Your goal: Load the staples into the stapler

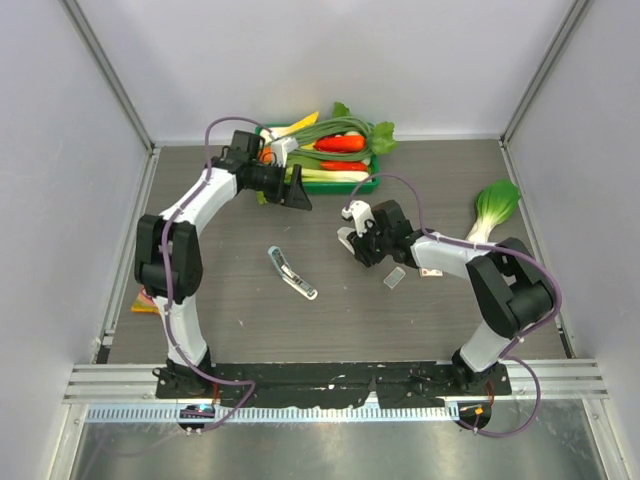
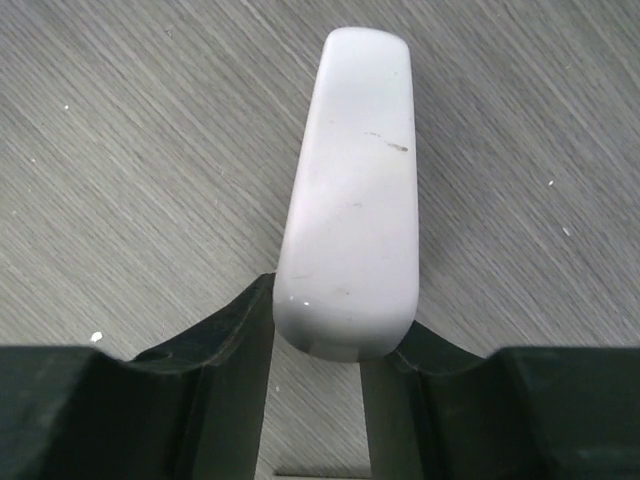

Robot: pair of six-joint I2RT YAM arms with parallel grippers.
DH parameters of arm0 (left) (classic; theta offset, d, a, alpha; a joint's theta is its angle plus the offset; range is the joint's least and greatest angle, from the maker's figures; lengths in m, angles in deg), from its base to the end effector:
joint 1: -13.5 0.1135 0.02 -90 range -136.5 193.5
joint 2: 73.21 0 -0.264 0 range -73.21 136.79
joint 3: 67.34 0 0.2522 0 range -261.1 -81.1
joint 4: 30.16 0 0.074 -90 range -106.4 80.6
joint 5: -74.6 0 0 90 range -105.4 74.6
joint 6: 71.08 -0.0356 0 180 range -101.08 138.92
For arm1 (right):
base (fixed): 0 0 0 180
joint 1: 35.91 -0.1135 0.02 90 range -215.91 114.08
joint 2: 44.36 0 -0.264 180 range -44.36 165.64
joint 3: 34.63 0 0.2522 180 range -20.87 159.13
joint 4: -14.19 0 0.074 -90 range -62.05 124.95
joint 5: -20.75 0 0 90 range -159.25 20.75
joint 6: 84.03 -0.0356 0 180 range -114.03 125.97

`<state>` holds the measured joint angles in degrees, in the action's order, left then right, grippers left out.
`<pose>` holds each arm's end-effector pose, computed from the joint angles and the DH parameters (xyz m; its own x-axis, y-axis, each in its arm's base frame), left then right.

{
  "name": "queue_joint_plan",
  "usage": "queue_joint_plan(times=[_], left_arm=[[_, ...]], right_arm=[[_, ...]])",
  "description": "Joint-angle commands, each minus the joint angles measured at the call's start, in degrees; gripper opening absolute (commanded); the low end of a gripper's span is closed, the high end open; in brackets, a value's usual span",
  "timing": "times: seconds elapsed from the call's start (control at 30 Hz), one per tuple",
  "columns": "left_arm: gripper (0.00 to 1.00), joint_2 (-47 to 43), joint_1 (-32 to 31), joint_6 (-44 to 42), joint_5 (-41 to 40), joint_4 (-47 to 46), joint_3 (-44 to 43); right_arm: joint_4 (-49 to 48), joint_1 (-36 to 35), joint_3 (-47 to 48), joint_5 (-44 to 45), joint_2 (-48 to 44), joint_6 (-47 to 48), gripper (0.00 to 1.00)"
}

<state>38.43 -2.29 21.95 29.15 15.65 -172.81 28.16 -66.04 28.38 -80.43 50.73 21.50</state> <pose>0.4063 -0.1409 0.2535 -0.7892 0.1840 -0.5859 0.5688 0.5787 -0.5844 0.2843 0.1730 0.1641 -0.4369 -0.5573 -0.7061 -0.7533 0.6557 -0.0513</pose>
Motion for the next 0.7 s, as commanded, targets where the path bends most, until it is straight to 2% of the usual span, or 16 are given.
queue_joint_plan(times=[0.0,0.07,0.4,0.67], left_arm=[[0.74,-5.1,1.11,-1.53,0.71,0.9,-0.67],[0.74,-5.72,1.73,-1.62,0.71,1.17,-0.67],[0.75,-10.47,4.1,-2.76,0.45,4.07,1.17],[0.76,-16.61,7.0,-6.54,0.36,6.7,7.32]], right_arm=[[1.55,0.6,2.07,-1.47,-4.47,1.34,0.45],[2.6,0.69,2.25,-1.92,-5.78,1.78,0.48],[7.7,0.69,3.57,-0.51,-13.16,2.22,0.5],[11.3,-0.71,4.09,-2.7,-17.83,0.73,0.5]])
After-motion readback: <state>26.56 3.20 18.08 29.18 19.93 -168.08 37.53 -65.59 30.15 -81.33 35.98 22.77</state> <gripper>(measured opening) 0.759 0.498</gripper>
